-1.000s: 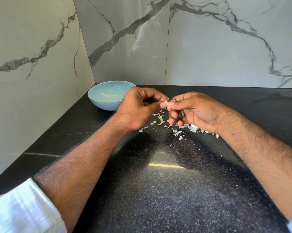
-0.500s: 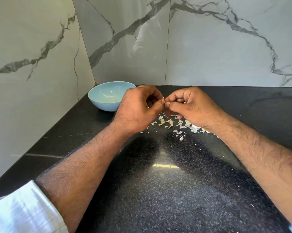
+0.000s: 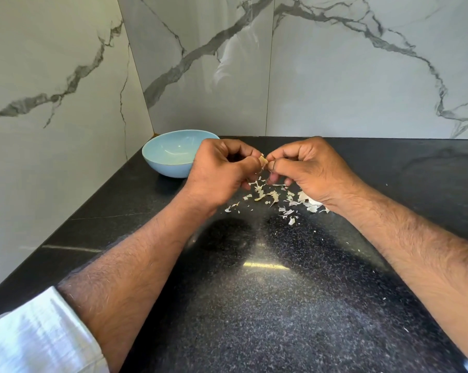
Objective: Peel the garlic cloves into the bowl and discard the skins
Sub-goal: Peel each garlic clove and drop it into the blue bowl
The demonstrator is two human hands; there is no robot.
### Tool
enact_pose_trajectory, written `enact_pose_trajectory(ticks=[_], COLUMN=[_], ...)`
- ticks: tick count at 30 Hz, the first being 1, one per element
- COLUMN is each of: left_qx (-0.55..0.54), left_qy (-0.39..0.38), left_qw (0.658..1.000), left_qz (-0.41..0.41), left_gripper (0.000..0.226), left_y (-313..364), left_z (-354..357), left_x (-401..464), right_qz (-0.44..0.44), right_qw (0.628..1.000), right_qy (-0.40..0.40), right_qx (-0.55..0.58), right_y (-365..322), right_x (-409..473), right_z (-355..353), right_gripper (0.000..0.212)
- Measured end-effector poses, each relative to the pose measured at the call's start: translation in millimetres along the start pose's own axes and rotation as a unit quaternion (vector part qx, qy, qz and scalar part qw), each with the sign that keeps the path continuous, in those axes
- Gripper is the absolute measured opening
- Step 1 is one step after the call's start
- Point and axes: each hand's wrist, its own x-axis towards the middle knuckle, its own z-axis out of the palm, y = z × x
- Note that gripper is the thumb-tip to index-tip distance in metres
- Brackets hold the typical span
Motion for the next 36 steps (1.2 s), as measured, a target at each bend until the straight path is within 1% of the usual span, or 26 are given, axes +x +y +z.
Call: enact_pose_trajectory(ticks=[3,6,8,9,10,11,12,13,15,16,17,18,19,20,24,28,31,33,36], left_qx=[-0.119,-0.194,-0.215,-0.218,-0.218,-0.215,-0.211,-0.205,-0.191,-0.184,-0.177,-0.169,-0.162,-0.155,-0.140,-0.129,-0.110,-0.097,-0.079], left_qy=[-0.032,-0.051,-0.056,-0.058,-0.061,-0.064,-0.066,-0.068,-0.067,-0.064,-0.058,-0.052,-0.046,-0.040,-0.032,-0.029,-0.025,-0.028,-0.052], left_qw=[0.990,0.975,0.970,0.969,0.969,0.969,0.970,0.971,0.974,0.976,0.978,0.979,0.980,0.981,0.983,0.985,0.987,0.988,0.989], left_qz=[-0.066,-0.098,-0.102,-0.101,-0.101,-0.100,-0.099,-0.099,-0.098,-0.098,-0.099,-0.100,-0.102,-0.105,-0.111,-0.116,-0.118,-0.116,-0.111], left_gripper=[0.005,0.010,0.012,0.012,0.011,0.010,0.009,0.007,0.007,0.007,0.008,0.008,0.008,0.008,0.013,0.016,0.011,0.012,0.014], left_y=[1,1,2,2,1,0,-1,-2,-4,-5,-6,-7,-7,-8,-10,-11,-10,-10,-11], left_z=[-2,-5,-5,-6,-6,-6,-7,-7,-9,-10,-10,-11,-12,-13,-15,-14,-15,-15,-12], left_x=[1,2,2,2,2,2,2,3,4,4,5,6,7,7,9,9,8,8,6], right_qz=[0.037,0.076,0.098,0.105,0.102,0.093,0.081,0.066,0.031,0.017,0.014,0.016,0.015,0.011,0.005,0.003,-0.043,-0.095,-0.135], right_qw=[0.995,0.984,0.981,0.985,0.992,0.996,0.993,0.988,0.980,0.975,0.970,0.965,0.961,0.959,0.974,0.980,0.988,0.987,0.980], right_qy=[-0.034,-0.036,-0.028,-0.022,-0.016,-0.008,0.001,0.004,-0.017,-0.033,-0.053,-0.072,-0.078,-0.066,0.032,0.025,0.014,0.023,0.048], right_qx=[0.088,0.159,0.165,0.136,0.075,-0.010,-0.088,-0.142,-0.196,-0.218,-0.236,-0.252,-0.265,-0.274,-0.223,-0.199,-0.148,-0.126,-0.136], right_y=[-2,-4,-3,-1,2,6,8,10,10,10,12,11,11,12,6,2,1,0,2], right_x=[0,-1,-1,-1,0,0,0,0,0,0,1,0,0,1,3,1,-2,-3,-4], right_z=[-2,-4,-8,-10,-11,-12,-11,-10,-10,-11,-11,-10,-9,-8,-12,-11,-7,-3,2], right_gripper=[0.014,0.009,0.006,0.004,0.004,0.007,0.012,0.017,0.023,0.021,0.013,0.010,0.022,0.030,0.030,0.019,0.038,0.042,0.031])
